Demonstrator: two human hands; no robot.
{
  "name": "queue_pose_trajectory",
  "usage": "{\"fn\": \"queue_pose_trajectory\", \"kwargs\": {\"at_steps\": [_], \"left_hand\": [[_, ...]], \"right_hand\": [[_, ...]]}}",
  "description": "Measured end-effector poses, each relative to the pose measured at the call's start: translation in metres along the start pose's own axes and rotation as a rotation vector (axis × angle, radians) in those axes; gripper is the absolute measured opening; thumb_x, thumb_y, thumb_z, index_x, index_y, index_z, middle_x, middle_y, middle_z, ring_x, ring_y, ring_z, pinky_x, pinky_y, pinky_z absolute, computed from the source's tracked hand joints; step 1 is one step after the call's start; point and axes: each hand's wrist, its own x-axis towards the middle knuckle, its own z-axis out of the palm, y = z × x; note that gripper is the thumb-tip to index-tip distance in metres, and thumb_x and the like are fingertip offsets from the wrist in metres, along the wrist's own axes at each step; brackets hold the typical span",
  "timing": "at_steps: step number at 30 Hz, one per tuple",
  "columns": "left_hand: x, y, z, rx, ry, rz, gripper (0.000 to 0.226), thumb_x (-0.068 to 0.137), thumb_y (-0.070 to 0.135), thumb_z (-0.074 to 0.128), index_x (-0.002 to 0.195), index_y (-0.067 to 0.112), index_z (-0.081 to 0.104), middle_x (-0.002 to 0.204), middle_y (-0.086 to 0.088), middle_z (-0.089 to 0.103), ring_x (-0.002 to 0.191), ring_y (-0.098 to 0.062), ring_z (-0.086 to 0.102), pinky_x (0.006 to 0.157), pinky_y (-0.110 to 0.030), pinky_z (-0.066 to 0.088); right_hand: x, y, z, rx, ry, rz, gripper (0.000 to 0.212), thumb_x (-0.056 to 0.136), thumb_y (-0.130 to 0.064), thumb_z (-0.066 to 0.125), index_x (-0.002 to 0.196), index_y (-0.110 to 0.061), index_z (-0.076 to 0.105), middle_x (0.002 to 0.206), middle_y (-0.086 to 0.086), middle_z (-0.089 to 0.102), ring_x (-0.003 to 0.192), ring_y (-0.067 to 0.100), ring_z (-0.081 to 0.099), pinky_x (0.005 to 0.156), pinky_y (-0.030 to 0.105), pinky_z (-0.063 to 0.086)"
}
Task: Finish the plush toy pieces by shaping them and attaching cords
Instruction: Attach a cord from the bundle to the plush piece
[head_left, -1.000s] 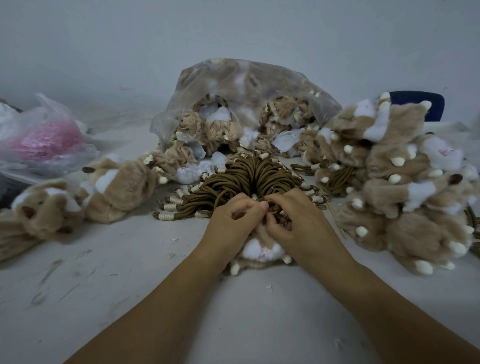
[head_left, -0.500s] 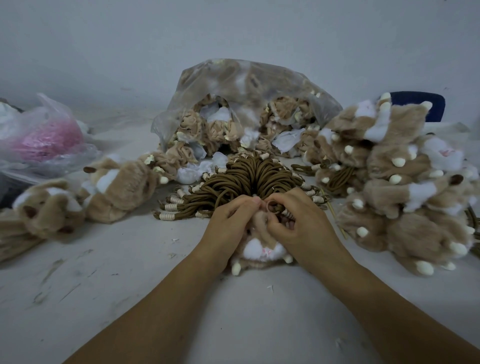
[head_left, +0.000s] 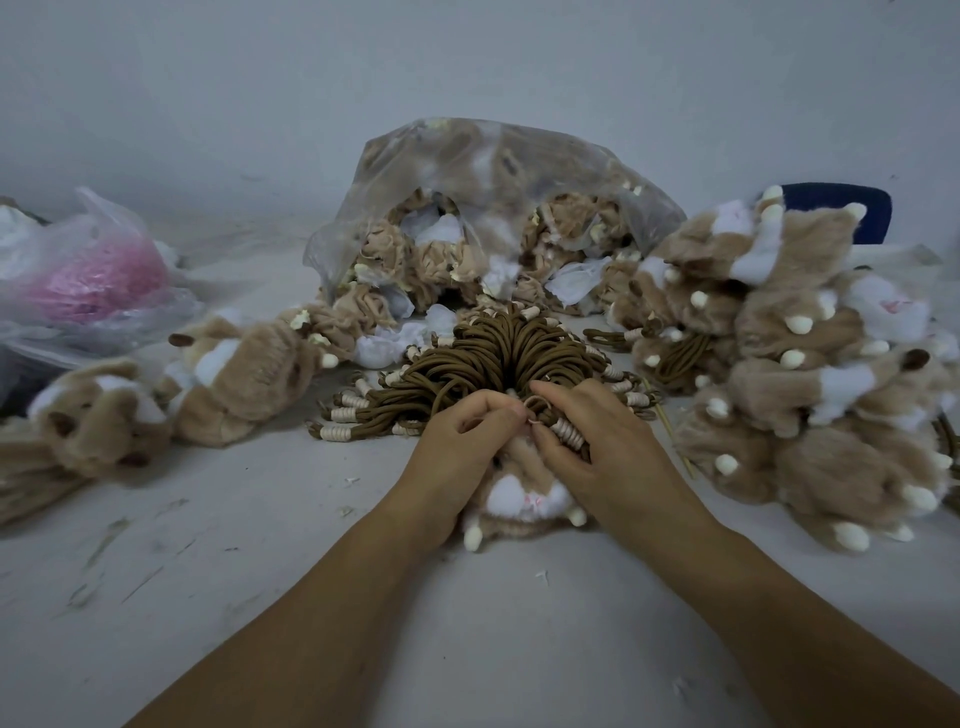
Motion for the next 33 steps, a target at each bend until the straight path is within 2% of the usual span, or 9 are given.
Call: {"fn": "queue_pose_trajectory", "kwargs": {"at_steps": [5, 8, 14, 18, 22, 25, 28, 30, 33], "left_hand": [[0.001, -0.001, 0.000, -0.002, -0.009, 0.005, 0.012, 0.081, 0.031, 0.062, 0.077, 0.024, 0.070, 0.081, -0.004, 0.069, 0.082, -0.017, 0.065, 0.077, -0.034, 0.052], [0.000, -0.001, 0.000, -0.001, -0.017, 0.011, 0.013, 0.082, 0.031, 0.061, 0.076, 0.024, 0.069, 0.080, -0.003, 0.069, 0.081, -0.016, 0.064, 0.076, -0.033, 0.051], [-0.001, 0.000, 0.001, 0.014, -0.059, 0.027, 0.013, 0.084, 0.030, 0.061, 0.075, 0.027, 0.069, 0.076, 0.001, 0.068, 0.077, -0.012, 0.063, 0.069, -0.025, 0.050], [-0.001, -0.001, 0.002, 0.036, -0.063, 0.055, 0.014, 0.087, 0.028, 0.062, 0.075, 0.029, 0.069, 0.077, 0.004, 0.068, 0.075, -0.008, 0.063, 0.065, -0.019, 0.050], [-0.001, 0.001, 0.001, 0.054, -0.064, 0.057, 0.020, 0.095, 0.021, 0.061, 0.078, 0.028, 0.070, 0.080, 0.004, 0.069, 0.078, -0.008, 0.064, 0.068, -0.021, 0.050], [-0.003, 0.002, -0.001, 0.205, -0.082, 0.094, 0.010, 0.087, 0.036, 0.061, 0.089, 0.032, 0.070, 0.091, 0.010, 0.069, 0.088, -0.004, 0.065, 0.073, -0.018, 0.050], [-0.001, 0.001, -0.001, 0.493, -0.210, 0.097, 0.027, 0.083, 0.048, 0.056, 0.109, 0.048, 0.062, 0.114, 0.021, 0.058, 0.111, 0.003, 0.054, 0.089, -0.019, 0.045], [-0.001, 0.000, 0.000, 0.608, -0.270, 0.116, 0.027, 0.090, 0.039, 0.055, 0.117, 0.039, 0.063, 0.120, 0.026, 0.053, 0.118, 0.005, 0.046, 0.094, -0.021, 0.040], [-0.001, -0.003, 0.003, 0.692, -0.211, 0.215, 0.021, 0.102, 0.023, 0.050, 0.114, 0.019, 0.067, 0.114, 0.011, 0.060, 0.112, -0.005, 0.049, 0.095, -0.027, 0.041]], "right_hand": [[0.001, 0.002, 0.000, -0.007, -0.007, -0.003, 0.034, 0.090, -0.016, 0.063, 0.123, -0.011, 0.061, 0.103, -0.001, 0.056, 0.089, -0.005, 0.041, 0.075, 0.008, 0.032], [0.002, 0.001, -0.001, -0.016, -0.014, -0.009, 0.029, 0.088, -0.016, 0.065, 0.116, -0.011, 0.064, 0.098, -0.005, 0.053, 0.086, -0.005, 0.041, 0.074, 0.005, 0.032], [0.002, 0.000, -0.002, -0.056, 0.016, -0.007, 0.018, 0.083, -0.012, 0.068, 0.101, -0.010, 0.067, 0.090, -0.004, 0.055, 0.077, 0.002, 0.045, 0.068, 0.014, 0.036], [0.001, -0.001, -0.001, -0.065, 0.045, -0.012, 0.018, 0.081, -0.008, 0.068, 0.099, -0.007, 0.068, 0.089, 0.002, 0.060, 0.075, 0.004, 0.047, 0.067, 0.013, 0.036], [0.001, -0.002, 0.001, -0.045, 0.066, 0.021, 0.018, 0.083, -0.008, 0.067, 0.101, -0.007, 0.068, 0.090, 0.003, 0.061, 0.076, 0.003, 0.047, 0.069, 0.007, 0.034], [0.004, 0.002, -0.004, -0.040, 0.076, 0.080, 0.020, 0.085, -0.012, 0.065, 0.105, -0.011, 0.069, 0.091, -0.001, 0.058, 0.078, -0.001, 0.043, 0.071, -0.001, 0.031], [0.006, 0.008, -0.011, -0.054, 0.107, 0.128, 0.020, 0.086, -0.014, 0.063, 0.105, -0.013, 0.069, 0.090, -0.003, 0.056, 0.079, 0.001, 0.045, 0.068, 0.010, 0.033], [0.006, 0.009, -0.015, -0.059, 0.130, 0.136, 0.021, 0.086, -0.014, 0.063, 0.106, -0.013, 0.068, 0.089, -0.005, 0.054, 0.079, -0.001, 0.043, 0.067, 0.014, 0.031], [0.006, 0.009, -0.015, -0.070, 0.145, 0.119, 0.020, 0.086, -0.013, 0.064, 0.106, -0.012, 0.068, 0.088, -0.007, 0.051, 0.079, -0.004, 0.039, 0.067, 0.004, 0.030]]}}
